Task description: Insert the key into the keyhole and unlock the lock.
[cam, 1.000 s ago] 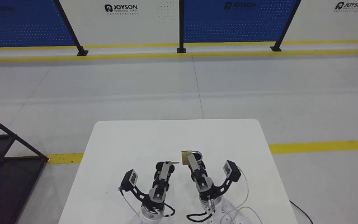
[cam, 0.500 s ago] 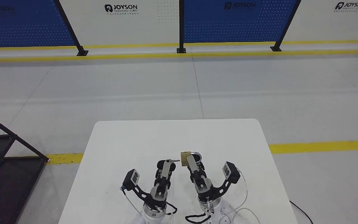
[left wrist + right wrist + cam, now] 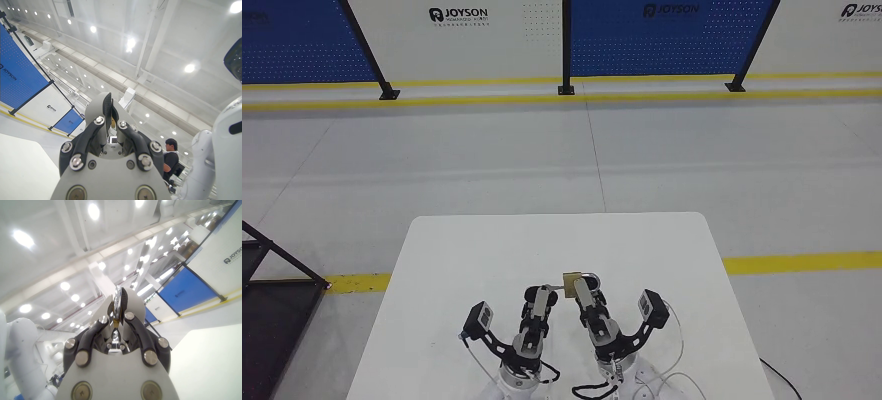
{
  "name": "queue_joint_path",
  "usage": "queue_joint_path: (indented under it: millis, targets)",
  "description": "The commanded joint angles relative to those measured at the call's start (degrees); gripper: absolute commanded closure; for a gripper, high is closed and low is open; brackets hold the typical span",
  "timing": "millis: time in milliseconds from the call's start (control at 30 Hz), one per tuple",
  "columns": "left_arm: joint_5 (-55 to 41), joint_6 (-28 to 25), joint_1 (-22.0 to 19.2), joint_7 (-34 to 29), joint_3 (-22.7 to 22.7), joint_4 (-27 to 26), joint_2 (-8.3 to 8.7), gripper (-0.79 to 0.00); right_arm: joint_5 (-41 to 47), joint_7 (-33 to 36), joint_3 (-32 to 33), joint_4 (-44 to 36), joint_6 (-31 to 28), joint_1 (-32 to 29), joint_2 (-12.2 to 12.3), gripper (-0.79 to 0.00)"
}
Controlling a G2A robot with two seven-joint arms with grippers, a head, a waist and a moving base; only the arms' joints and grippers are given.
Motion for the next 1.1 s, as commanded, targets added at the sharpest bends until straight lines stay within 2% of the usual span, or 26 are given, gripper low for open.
queue_joint_path:
  millis: [0, 300, 400, 433, 467, 500, 867, 967, 1067]
  targets:
    - [0.1, -0.1, -0.1, -0.1, 0.0, 0.1, -0.10, 0.000, -0.2, 0.3, 0.0, 0.1, 0.3, 0.0, -0.1, 0.000]
    - [1.8, 0.2, -0.3, 0.2, 0.0, 0.8, -0.47, 0.000, -1.3, 0.8, 0.1, 0.3, 1.0, 0.1, -0.4, 0.000]
    - [1.8, 0.2, -0.2, 0.2, 0.0, 0.8, -0.54, -0.379, -1.5, 0.6, 0.3, 0.2, 1.0, 0.0, -0.4, 0.000]
    - [1.8, 0.2, -0.2, 0.2, -0.1, 0.8, -0.55, -0.640, -1.5, 0.5, 0.4, 0.2, 0.9, 0.0, -0.4, 0.000]
    - [1.7, 0.1, -0.2, 0.1, -0.2, 0.8, -0.54, -0.760, -1.5, 0.5, 0.5, 0.2, 0.8, -0.1, -0.4, 0.000]
    - [1.7, 0.0, -0.1, 0.0, -0.3, 0.8, -0.53, -0.785, -1.4, 0.5, 0.6, 0.1, 0.6, -0.2, -0.4, 0.000]
    - [0.4, -2.6, 1.0, -2.6, -3.2, 0.0, 0.00, -0.785, -0.8, 1.4, 2.6, -1.2, -1.1, -1.3, -0.1, 0.000]
    - [-0.6, -5.5, 1.4, -6.1, -5.0, 0.3, 0.67, -0.785, -1.2, 3.8, 4.0, -1.4, -1.9, -1.6, 0.3, 0.000]
    - [-1.5, -5.5, 1.5, -9.9, -6.0, 0.1, 1.96, -0.727, -0.8, 7.4, 5.2, -2.0, -3.8, -2.2, 0.9, 0.000]
